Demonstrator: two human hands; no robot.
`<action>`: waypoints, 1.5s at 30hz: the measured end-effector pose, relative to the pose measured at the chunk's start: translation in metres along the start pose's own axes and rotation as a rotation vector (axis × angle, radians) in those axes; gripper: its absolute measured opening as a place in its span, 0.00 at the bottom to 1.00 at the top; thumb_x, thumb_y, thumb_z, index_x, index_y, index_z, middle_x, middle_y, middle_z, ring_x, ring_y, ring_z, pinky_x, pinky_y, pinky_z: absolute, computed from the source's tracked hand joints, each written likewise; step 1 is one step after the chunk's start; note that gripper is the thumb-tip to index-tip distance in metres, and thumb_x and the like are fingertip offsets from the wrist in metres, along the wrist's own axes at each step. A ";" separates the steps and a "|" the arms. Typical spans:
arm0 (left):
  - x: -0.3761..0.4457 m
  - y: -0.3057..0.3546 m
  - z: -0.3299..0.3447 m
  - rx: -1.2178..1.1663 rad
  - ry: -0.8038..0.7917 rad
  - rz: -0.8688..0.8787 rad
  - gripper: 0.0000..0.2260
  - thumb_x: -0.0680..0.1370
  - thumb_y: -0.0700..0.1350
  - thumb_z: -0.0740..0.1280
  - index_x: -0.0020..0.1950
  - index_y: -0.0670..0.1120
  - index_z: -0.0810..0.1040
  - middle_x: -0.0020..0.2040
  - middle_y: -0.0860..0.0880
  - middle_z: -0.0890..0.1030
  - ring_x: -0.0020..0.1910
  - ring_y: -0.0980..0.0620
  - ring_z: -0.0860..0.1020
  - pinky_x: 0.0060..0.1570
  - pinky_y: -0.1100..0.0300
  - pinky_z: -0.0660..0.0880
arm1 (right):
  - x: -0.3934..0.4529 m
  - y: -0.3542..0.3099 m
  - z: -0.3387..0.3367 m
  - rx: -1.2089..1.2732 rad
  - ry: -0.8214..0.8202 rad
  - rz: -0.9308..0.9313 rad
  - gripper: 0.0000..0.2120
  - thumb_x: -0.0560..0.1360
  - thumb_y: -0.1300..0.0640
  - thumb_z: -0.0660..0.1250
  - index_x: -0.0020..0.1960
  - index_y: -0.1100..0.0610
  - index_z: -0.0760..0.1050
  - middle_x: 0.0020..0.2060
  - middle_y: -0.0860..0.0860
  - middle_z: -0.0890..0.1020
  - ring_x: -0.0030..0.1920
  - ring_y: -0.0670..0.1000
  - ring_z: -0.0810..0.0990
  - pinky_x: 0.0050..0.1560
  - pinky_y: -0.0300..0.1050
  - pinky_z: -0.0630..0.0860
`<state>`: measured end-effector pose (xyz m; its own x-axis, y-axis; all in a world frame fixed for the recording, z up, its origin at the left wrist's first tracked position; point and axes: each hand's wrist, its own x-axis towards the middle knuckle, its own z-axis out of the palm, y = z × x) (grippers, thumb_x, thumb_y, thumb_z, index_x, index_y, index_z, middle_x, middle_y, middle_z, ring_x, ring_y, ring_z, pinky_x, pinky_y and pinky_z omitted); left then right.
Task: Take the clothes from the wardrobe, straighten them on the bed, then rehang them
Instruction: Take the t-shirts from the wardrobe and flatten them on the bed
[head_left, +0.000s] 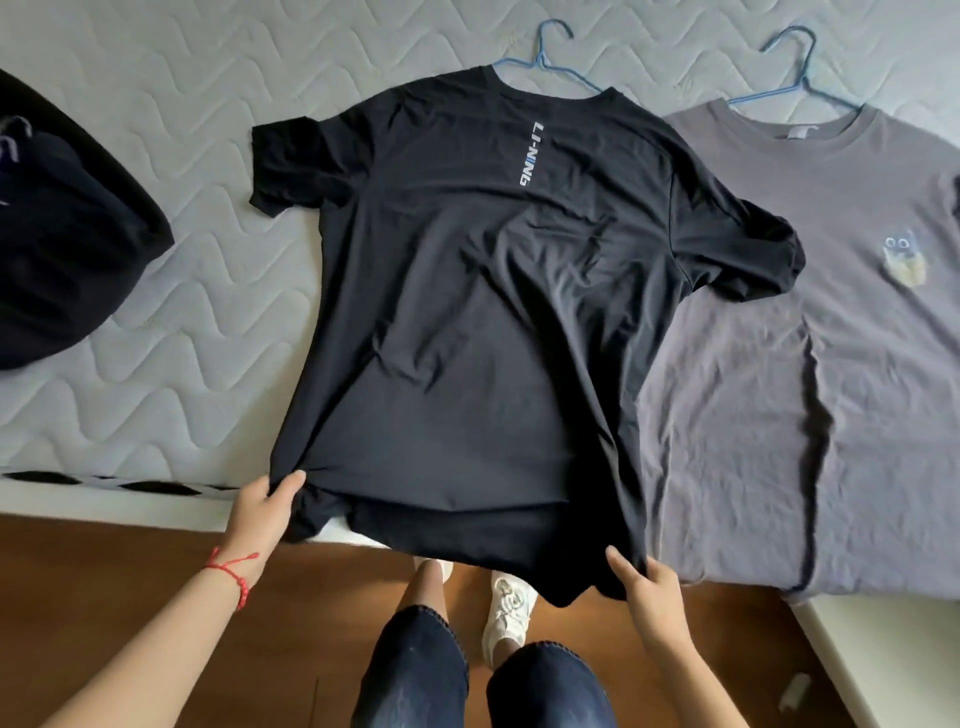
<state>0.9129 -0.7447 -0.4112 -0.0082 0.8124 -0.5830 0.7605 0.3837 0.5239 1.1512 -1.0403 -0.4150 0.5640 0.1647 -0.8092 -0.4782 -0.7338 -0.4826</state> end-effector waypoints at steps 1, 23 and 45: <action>-0.001 -0.003 -0.005 -0.002 -0.019 -0.014 0.13 0.77 0.43 0.64 0.55 0.35 0.77 0.52 0.40 0.79 0.53 0.42 0.76 0.51 0.53 0.68 | -0.002 0.001 -0.001 0.020 0.000 0.015 0.12 0.74 0.57 0.67 0.40 0.66 0.77 0.34 0.55 0.83 0.38 0.53 0.80 0.40 0.45 0.73; -0.027 -0.056 -0.027 0.399 -0.228 -0.146 0.20 0.72 0.41 0.71 0.62 0.37 0.73 0.58 0.37 0.78 0.58 0.40 0.76 0.56 0.52 0.72 | 0.006 0.007 -0.075 -0.509 0.203 -0.001 0.14 0.73 0.64 0.61 0.59 0.62 0.75 0.49 0.60 0.80 0.47 0.57 0.76 0.48 0.46 0.70; 0.038 0.049 0.041 0.421 -0.007 0.110 0.16 0.75 0.42 0.65 0.62 0.41 0.74 0.60 0.37 0.74 0.56 0.38 0.75 0.55 0.52 0.72 | 0.065 -0.091 -0.018 -0.356 0.499 -0.090 0.16 0.75 0.59 0.60 0.62 0.60 0.69 0.62 0.62 0.71 0.61 0.64 0.71 0.64 0.58 0.65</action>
<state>0.9768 -0.7129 -0.4330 0.0913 0.8350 -0.5426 0.9549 0.0811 0.2855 1.2433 -0.9747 -0.4182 0.8796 -0.0284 -0.4749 -0.2086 -0.9202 -0.3313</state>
